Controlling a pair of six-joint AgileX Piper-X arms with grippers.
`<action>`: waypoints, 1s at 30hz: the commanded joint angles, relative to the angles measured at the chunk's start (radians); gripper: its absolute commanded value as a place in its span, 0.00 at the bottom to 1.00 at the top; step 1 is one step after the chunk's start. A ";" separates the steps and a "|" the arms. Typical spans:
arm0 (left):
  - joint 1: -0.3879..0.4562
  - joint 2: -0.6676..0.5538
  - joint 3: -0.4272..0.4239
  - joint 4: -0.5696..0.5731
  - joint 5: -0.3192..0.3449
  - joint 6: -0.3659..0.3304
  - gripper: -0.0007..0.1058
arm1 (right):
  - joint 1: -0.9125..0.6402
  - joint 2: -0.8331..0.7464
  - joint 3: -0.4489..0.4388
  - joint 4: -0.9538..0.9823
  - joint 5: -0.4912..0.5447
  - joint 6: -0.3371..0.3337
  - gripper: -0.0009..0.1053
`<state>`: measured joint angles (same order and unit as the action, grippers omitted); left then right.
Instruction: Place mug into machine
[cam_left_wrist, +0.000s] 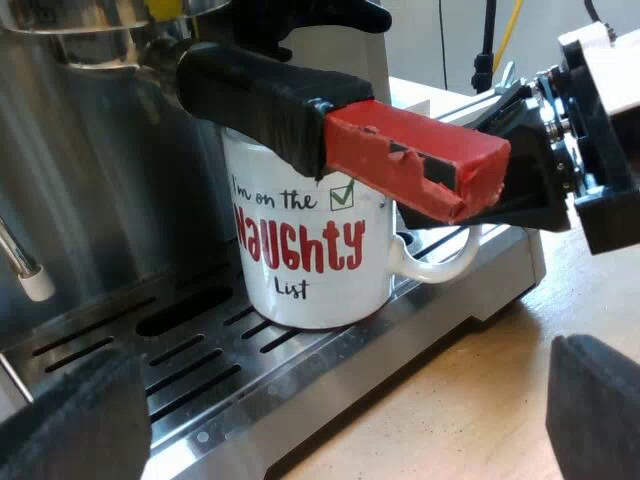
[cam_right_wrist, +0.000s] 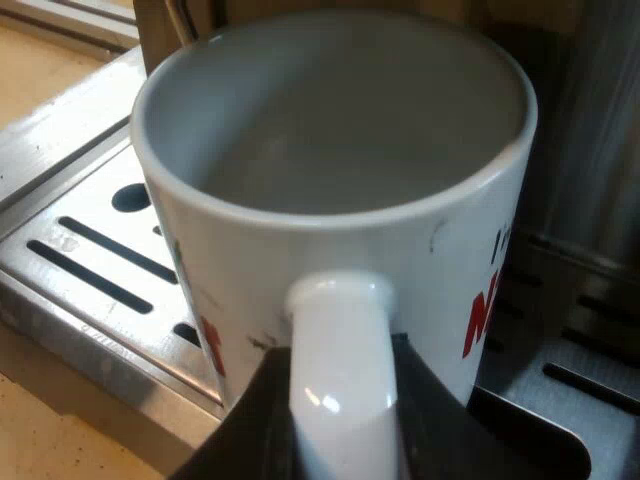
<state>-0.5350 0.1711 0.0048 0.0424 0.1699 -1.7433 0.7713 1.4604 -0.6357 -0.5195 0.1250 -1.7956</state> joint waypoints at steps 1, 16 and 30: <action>-0.002 0.001 -0.004 -0.019 -0.003 -0.010 0.77 | 0.000 -0.009 -0.016 -0.053 -0.002 -0.002 0.28; -0.002 0.001 -0.004 -0.019 -0.003 -0.010 0.77 | 0.026 -0.111 0.104 -0.025 0.046 0.031 0.50; -0.002 0.001 -0.004 -0.019 -0.001 -0.010 0.77 | 0.026 0.022 0.111 -0.192 0.033 0.020 0.60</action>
<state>-0.5350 0.1711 0.0048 0.0424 0.1699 -1.7433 0.7957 1.4788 -0.5180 -0.6937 0.1622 -1.7722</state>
